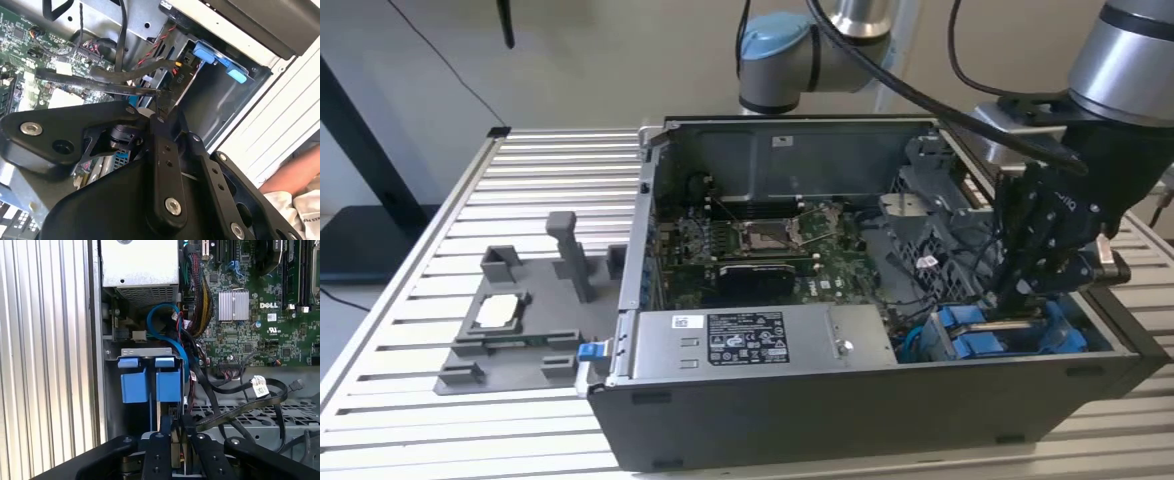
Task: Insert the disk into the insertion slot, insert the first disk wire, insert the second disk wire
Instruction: 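Insert the second disk wire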
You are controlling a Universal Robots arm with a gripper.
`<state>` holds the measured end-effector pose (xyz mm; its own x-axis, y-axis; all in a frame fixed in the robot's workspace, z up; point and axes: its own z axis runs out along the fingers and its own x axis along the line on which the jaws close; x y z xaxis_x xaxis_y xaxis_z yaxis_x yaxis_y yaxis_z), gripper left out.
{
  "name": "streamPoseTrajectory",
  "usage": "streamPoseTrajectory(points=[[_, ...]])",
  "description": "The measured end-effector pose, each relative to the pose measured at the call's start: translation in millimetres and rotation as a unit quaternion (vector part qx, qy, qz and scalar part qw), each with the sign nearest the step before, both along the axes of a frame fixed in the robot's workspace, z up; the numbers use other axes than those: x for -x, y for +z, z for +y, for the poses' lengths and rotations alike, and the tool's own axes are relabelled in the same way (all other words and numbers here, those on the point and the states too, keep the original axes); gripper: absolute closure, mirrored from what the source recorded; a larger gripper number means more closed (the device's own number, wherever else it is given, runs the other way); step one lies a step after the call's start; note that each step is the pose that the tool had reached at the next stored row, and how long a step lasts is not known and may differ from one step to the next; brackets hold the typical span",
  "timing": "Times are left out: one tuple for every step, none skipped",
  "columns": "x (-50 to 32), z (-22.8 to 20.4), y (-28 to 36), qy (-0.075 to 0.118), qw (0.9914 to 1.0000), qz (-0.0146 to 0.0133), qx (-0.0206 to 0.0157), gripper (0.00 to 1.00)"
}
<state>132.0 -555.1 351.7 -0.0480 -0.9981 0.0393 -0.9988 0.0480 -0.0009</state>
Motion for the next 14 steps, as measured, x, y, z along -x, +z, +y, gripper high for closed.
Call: streamPoseTrajectory(points=[[0.0,0.0,2.0,0.0,1.0,0.0,0.0,0.76],[0.0,0.0,4.0,0.0,1.0,0.0,0.0001,0.76],[0.0,0.0,5.9,0.0,1.0,0.0,0.0,0.76],[0.0,0.0,8.5,0.0,1.0,0.0,0.0001,0.76],[0.0,0.0,12.8,0.0,1.0,0.0,0.0,0.76],[0.0,0.0,15.0,0.0,1.0,0.0,0.0,0.76],[0.0,0.0,17.0,0.0,1.0,0.0,0.0,0.76],[0.0,0.0,18.2,0.0,1.0,0.0,0.0,0.76],[0.1,0.0,18.4,0.0,1.0,0.0,-0.0001,0.76],[0.0,0.0,18.4,0.0,1.0,0.0,-0.0001,0.76],[0.1,0.0,18.4,0.0,1.0,0.0001,-0.0001,0.76],[0.0,0.0,18.4,0.0,1.0,0.0001,-0.0001,0.76],[0.1,0.0,18.5,0.0,1.0,0.0001,0.0,0.76],[0.1,0.0,18.5,0.0,1.0,0.0001,0.0,0.76]])
